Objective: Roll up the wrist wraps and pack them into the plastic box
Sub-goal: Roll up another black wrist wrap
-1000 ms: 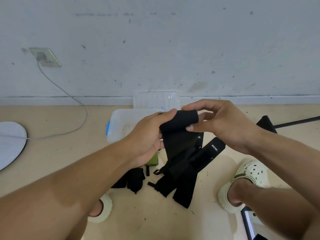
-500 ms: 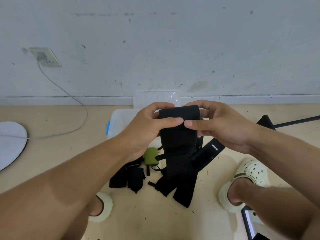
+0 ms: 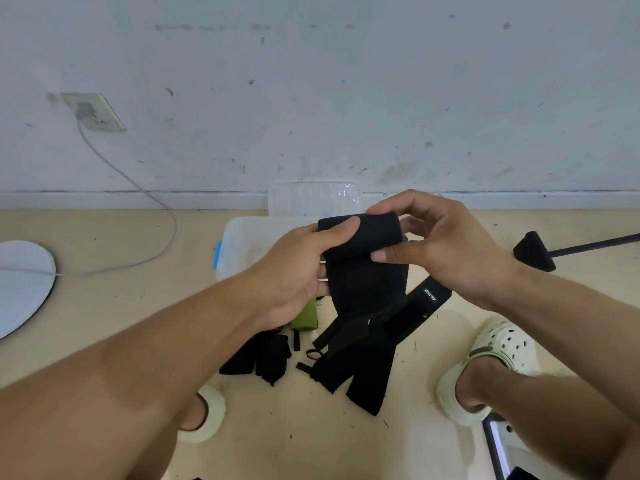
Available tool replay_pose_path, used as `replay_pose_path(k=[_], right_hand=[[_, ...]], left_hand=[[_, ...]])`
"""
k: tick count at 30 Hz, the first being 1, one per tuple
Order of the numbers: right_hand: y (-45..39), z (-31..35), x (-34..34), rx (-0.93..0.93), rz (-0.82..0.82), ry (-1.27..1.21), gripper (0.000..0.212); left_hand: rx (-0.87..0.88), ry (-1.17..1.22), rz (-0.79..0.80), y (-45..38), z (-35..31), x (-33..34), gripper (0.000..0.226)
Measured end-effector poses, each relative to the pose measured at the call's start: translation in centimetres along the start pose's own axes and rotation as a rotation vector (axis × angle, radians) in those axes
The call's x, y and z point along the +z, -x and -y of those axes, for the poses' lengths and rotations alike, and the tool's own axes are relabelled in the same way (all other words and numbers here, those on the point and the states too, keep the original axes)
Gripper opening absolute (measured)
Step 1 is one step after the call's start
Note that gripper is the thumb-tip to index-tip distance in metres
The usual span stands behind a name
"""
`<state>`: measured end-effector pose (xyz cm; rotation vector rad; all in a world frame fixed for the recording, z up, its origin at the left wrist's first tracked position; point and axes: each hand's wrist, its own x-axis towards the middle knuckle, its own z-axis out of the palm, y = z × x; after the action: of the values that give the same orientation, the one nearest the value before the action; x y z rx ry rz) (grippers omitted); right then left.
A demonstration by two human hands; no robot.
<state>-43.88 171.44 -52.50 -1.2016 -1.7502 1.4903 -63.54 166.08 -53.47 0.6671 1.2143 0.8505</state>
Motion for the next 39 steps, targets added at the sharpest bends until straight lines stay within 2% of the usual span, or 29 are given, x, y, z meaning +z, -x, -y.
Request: replay_pose_path(k=[5,10,15,19,25,32,39], right_hand=[[-0.1,0.6,-0.7,0.113,0.095,-0.217,0.036],[-0.2,0.0,-0.8,0.200,0.144,-0.222,0.046],[0.0,-0.2,-0.8,0.169,0.077,-0.225,0.037],[0.4,0.1,-0.4,0.085,0.018,-0.123,0.035],[0.5,0.3,-0.5,0.031,0.021,0.052,0.041],[-0.1,-0.1,-0.7,0.171,0.145,-0.097,0.050],[-0.3,-0.8,-0.9,0.152,0.119,-0.154,0.036]], left_hand=[[0.044,0.021,-0.011,-0.3,-0.1,-0.3,0.034],[0.087,0.007,-0.025,-0.4,-0.1,-0.5,0.033],[0.078,-0.068,-0.018,-0.4,0.2,-0.3,0.054],[-0.007,-0.036,0.034,-0.4,0.2,0.0,0.047],[-0.005,-0.013,-0.026,-0.3,0.1,0.1,0.039],[0.056,0.043,-0.068,-0.4,0.0,-0.1,0.033],[0.087,0.054,-0.036,-0.5,-0.1,-0.2,0.046]])
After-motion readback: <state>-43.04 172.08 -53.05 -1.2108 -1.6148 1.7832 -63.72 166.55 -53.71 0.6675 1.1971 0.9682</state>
